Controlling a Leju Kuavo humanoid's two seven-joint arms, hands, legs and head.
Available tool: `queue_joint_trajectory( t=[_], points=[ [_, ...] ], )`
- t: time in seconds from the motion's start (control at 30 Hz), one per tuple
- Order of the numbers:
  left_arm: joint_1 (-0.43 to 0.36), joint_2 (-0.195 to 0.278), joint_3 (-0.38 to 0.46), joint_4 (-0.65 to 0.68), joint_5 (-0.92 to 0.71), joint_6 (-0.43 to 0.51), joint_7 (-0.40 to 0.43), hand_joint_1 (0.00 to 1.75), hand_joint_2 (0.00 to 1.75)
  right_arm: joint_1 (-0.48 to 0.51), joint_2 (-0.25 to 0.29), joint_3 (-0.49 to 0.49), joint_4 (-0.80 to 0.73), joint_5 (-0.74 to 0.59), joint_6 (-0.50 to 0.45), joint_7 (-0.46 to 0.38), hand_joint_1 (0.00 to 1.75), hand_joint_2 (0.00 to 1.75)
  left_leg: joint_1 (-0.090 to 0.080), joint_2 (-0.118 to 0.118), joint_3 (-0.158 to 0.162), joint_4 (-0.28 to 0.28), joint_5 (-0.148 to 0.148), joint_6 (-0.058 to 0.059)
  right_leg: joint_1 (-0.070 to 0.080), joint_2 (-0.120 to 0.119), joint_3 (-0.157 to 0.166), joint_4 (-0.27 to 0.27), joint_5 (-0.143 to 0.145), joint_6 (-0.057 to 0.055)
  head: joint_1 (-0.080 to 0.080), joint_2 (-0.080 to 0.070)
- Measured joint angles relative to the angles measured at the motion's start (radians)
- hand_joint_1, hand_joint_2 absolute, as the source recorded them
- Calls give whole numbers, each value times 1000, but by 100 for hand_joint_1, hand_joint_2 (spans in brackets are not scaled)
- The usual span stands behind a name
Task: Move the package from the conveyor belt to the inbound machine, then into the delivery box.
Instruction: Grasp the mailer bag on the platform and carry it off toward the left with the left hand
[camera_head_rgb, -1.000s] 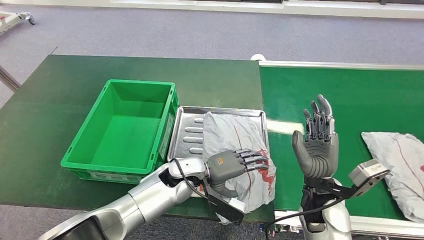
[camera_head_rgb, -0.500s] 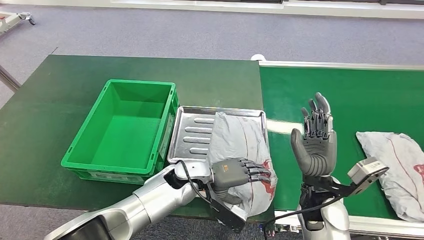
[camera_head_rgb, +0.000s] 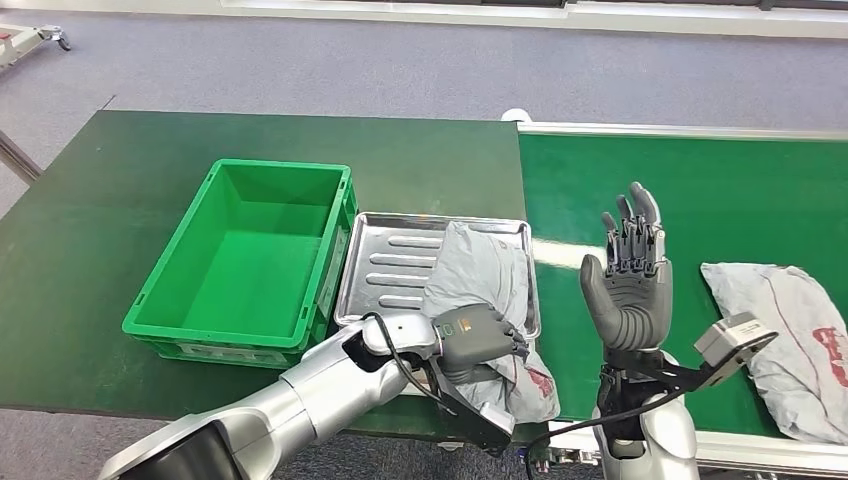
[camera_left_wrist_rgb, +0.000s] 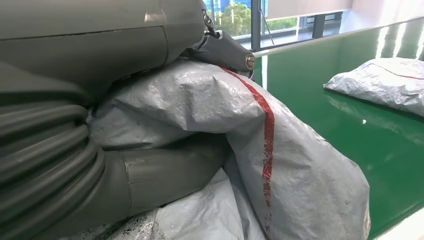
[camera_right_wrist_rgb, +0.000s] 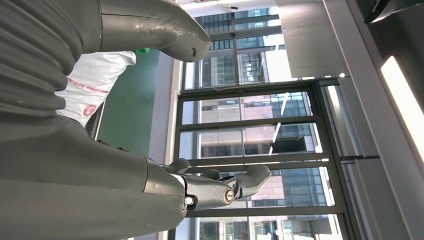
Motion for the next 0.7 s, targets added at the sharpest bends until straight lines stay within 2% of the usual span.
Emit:
queue_joint_trajectory(
  t=[0.37, 0.53, 0.7],
  points=[
    [-10, -8, 0, 13, -3, 4, 2, 175, 175, 0, 0, 0, 0, 0, 0, 0, 0, 175, 0, 0, 0, 0, 0, 0, 0, 0, 0, 0, 0, 0, 0, 0],
    [-12, -7, 0, 9, -32, 48, 23, 175, 175, 4, 0, 0, 0, 1, -2, -4, 0, 175, 0, 0, 0, 0, 0, 0, 0, 0, 0, 0, 0, 0, 0, 0],
    [-46, 23, 12, -92, -67, 72, 84, 175, 175, 11, 0, 0, 0, 2, -4, -13, 0, 175, 0, 0, 0, 0, 1, -1, 0, 0, -1, 0, 1, -1, 0, 0]
  ],
)
